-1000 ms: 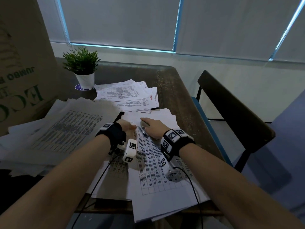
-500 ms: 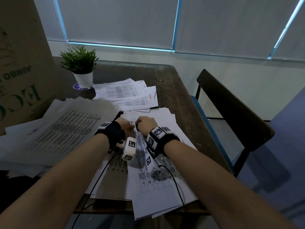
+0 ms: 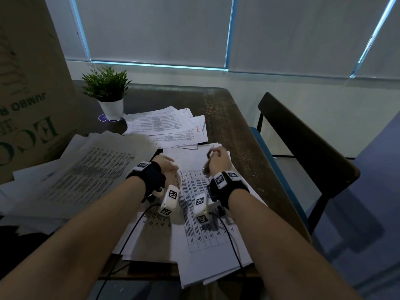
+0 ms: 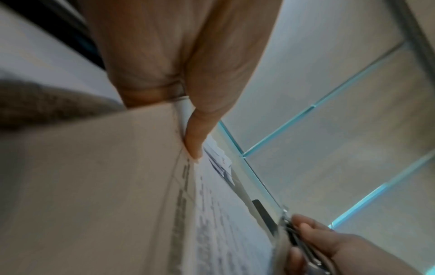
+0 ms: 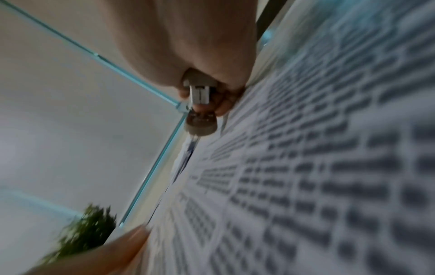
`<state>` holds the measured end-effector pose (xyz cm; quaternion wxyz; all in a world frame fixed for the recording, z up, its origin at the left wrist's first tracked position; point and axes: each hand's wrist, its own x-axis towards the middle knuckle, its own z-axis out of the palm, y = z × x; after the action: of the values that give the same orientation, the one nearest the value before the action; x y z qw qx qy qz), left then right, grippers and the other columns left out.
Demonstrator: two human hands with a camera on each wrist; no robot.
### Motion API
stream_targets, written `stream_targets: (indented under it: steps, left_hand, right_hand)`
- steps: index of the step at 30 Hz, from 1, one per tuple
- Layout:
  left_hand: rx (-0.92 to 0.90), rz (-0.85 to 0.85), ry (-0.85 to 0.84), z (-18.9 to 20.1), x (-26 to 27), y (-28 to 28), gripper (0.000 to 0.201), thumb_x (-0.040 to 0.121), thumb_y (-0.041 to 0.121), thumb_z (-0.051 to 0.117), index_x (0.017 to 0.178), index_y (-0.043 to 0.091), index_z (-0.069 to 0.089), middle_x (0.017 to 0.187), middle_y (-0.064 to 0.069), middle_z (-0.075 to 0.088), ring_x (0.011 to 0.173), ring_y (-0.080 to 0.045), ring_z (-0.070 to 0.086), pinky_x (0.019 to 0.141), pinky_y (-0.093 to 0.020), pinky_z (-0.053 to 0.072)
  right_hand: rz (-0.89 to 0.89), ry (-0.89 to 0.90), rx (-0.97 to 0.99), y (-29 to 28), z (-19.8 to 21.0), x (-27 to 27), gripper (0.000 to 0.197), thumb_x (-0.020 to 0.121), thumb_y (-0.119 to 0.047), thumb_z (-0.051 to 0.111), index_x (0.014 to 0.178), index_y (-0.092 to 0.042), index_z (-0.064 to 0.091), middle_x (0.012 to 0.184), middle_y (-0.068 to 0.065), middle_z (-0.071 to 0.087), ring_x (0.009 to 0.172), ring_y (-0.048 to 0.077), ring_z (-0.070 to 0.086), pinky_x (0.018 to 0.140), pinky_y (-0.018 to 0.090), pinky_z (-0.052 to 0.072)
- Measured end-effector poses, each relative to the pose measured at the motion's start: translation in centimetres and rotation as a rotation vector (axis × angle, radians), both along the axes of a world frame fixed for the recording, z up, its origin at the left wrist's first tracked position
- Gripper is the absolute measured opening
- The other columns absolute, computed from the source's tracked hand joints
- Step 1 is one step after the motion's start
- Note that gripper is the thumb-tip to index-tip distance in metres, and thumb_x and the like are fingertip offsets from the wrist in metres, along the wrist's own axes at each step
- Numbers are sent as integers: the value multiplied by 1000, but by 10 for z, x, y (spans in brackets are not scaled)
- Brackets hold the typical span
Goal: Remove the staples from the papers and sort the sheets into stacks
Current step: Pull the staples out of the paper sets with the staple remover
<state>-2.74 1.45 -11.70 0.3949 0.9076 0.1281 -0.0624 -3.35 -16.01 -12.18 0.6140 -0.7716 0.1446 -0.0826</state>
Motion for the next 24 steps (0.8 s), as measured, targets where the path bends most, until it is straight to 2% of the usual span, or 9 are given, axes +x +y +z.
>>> stream_targets:
  steps: [3, 7, 10, 12, 14, 16, 18, 21, 24]
  left_hand:
    - [75, 41, -74, 5, -2, 9, 22, 85, 8, 66, 106, 7, 61, 103, -11, 58, 101, -26, 56, 83, -31, 45]
    - [252, -52, -106, 22, -13, 10, 18, 91, 8, 53, 98, 7, 69, 98, -10, 63, 91, -26, 61, 83, -33, 51]
    - [77, -164, -35, 33, -18, 8, 18, 91, 11, 56, 108, 8, 62, 106, -12, 60, 85, -29, 65, 70, -41, 59]
    - [-50, -265, 60, 45, -26, 2, 26, 93, 19, 57, 118, 15, 55, 107, -11, 58, 81, -26, 64, 65, -39, 60]
    - [-319, -321, 199, 57, -34, -1, 42, 89, 32, 61, 127, 21, 48, 106, -9, 59, 81, -26, 65, 68, -39, 59]
    - [-553, -386, 292, 60, -39, 0, 70, 71, 57, 71, 127, 22, 49, 104, -10, 64, 85, -29, 67, 71, -41, 57]
    - [-636, -452, 300, 58, -42, -1, 73, 70, 67, 61, 129, 26, 47, 109, -9, 64, 92, -31, 66, 75, -43, 56]
    - [-601, -452, 221, 55, -41, -9, 46, 92, 33, 54, 134, 45, 38, 116, -7, 59, 98, -30, 64, 80, -48, 56]
    - [-574, -430, 101, 52, -38, -16, 45, 89, 8, 60, 122, 36, 46, 113, -10, 57, 80, -26, 68, 69, -46, 59]
  right_hand:
    - [-161, -10, 47, -20, -3, 3, 24, 105, -20, 32, 107, -16, 56, 108, 14, 61, 87, 28, 63, 83, 45, 57]
    - [-236, -48, 176, -27, -4, 6, 32, 105, -16, 34, 110, -21, 65, 130, 12, 58, 113, 30, 57, 93, 33, 47]
    - [-231, -61, 274, -25, -4, 6, 40, 106, -14, 33, 135, -26, 58, 149, 4, 45, 131, 28, 47, 106, 31, 40]
    - [-223, -65, 338, -25, -5, 4, 42, 106, -16, 33, 139, -33, 53, 155, -1, 36, 135, 29, 44, 110, 42, 42]
    - [-230, -52, 456, -29, -6, 0, 42, 105, -19, 35, 137, -40, 53, 153, 0, 40, 130, 31, 48, 104, 49, 47]
    - [-258, -55, 579, -35, -5, -3, 39, 105, -20, 37, 133, -40, 56, 142, 2, 48, 117, 28, 54, 101, 45, 48]
    - [-273, -80, 642, -40, -6, -4, 37, 105, -19, 38, 131, -36, 58, 135, 3, 50, 107, 22, 52, 94, 39, 49]
    - [-270, -107, 670, -43, -8, -1, 37, 105, -15, 37, 129, -30, 61, 129, 6, 51, 102, 20, 53, 83, 33, 48]
    - [-237, -103, 646, -44, -10, -3, 37, 105, -17, 37, 129, -31, 61, 124, 5, 53, 97, 20, 57, 79, 33, 49]
